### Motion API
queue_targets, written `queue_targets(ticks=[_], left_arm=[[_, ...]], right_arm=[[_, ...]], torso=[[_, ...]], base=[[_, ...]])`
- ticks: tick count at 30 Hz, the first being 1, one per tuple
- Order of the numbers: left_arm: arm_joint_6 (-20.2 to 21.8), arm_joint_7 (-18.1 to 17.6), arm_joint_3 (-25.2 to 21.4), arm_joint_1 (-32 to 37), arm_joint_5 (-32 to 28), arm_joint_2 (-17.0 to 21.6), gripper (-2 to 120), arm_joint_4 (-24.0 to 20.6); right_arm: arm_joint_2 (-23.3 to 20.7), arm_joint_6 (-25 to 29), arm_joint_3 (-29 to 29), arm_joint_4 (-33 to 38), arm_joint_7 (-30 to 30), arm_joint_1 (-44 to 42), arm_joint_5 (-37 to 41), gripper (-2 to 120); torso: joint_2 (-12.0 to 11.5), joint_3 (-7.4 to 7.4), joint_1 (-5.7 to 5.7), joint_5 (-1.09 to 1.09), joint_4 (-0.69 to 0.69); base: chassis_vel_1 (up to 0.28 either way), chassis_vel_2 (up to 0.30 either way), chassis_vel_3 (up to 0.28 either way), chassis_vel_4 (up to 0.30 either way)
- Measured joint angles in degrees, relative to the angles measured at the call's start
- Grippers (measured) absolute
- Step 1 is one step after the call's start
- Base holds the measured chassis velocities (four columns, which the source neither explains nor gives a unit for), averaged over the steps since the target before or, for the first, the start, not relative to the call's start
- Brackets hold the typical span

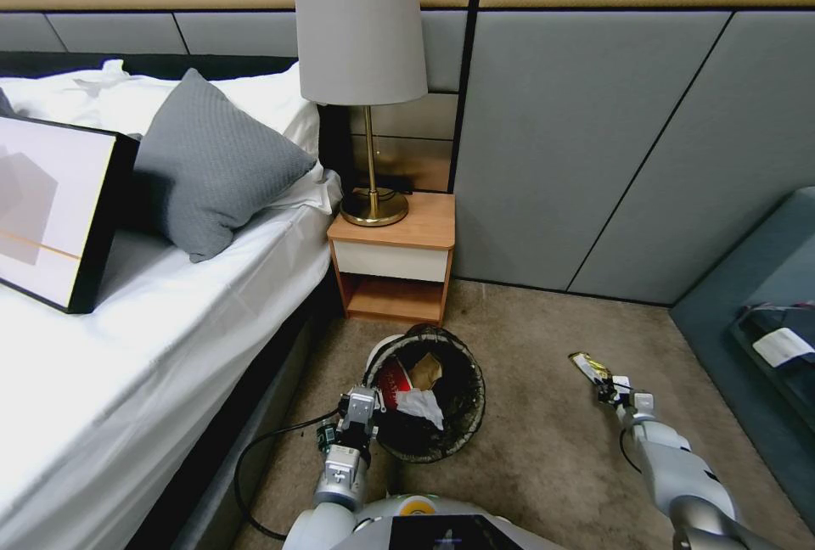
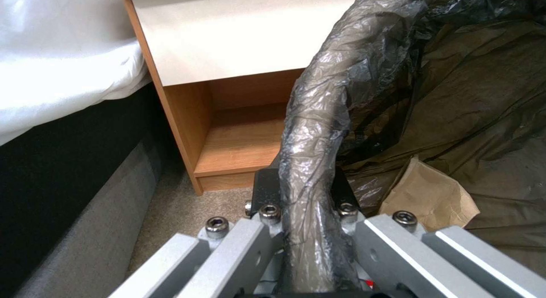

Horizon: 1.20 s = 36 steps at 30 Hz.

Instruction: Pick up the trash bin, then pick up the garbage from the floor and place it into the trash bin.

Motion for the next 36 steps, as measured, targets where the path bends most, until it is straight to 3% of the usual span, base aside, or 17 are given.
queue_targets(ticks=[11,17,25,28,32,36], left_arm=[[-0.1,0.0,0.0,0.3,0.1,0.1,0,0.1],[-0.2,0.0,0.0,0.6,0.4,0.1,0,0.1],[-0.4,0.0,-0.2,1.0,0.4,0.3,0,0.1],[-0.7,0.0,0.1,1.3,0.5,0.5,0,0.1],[-0.8,0.0,0.1,1.5,0.5,0.6,0,0.1],[-1.0,0.0,0.0,1.5,0.4,0.9,0,0.1]], right_arm=[[0.6,-2.2,-0.6,-3.1,2.3,2.7,0.8,93],[1.5,-3.7,-0.8,-5.4,3.3,4.8,1.7,97],[1.8,-5.2,-0.5,-7.5,3.9,6.7,3.6,77],[1.2,-6.9,0.1,-10.3,4.9,8.8,5.4,57],[1.0,-7.8,0.6,-10.9,5.3,9.5,6.8,51],[0.7,-8.6,1.2,-11.6,5.7,10.1,8.7,27]], torso=[[0.0,0.00,0.00,0.00,0.00],[0.0,0.00,0.00,0.00,0.02],[0.0,0.00,0.00,-0.01,-0.01],[0.0,-0.01,0.00,0.00,0.01],[0.0,-0.01,0.00,0.00,-0.01],[0.0,-0.01,0.00,0.00,0.00]], base=[[0.000,0.000,0.000,0.000],[0.000,0.000,0.000,0.000],[0.000,0.000,0.000,0.000],[0.000,0.000,0.000,0.000],[0.000,0.000,0.000,0.000],[0.000,0.000,0.000,0.000]])
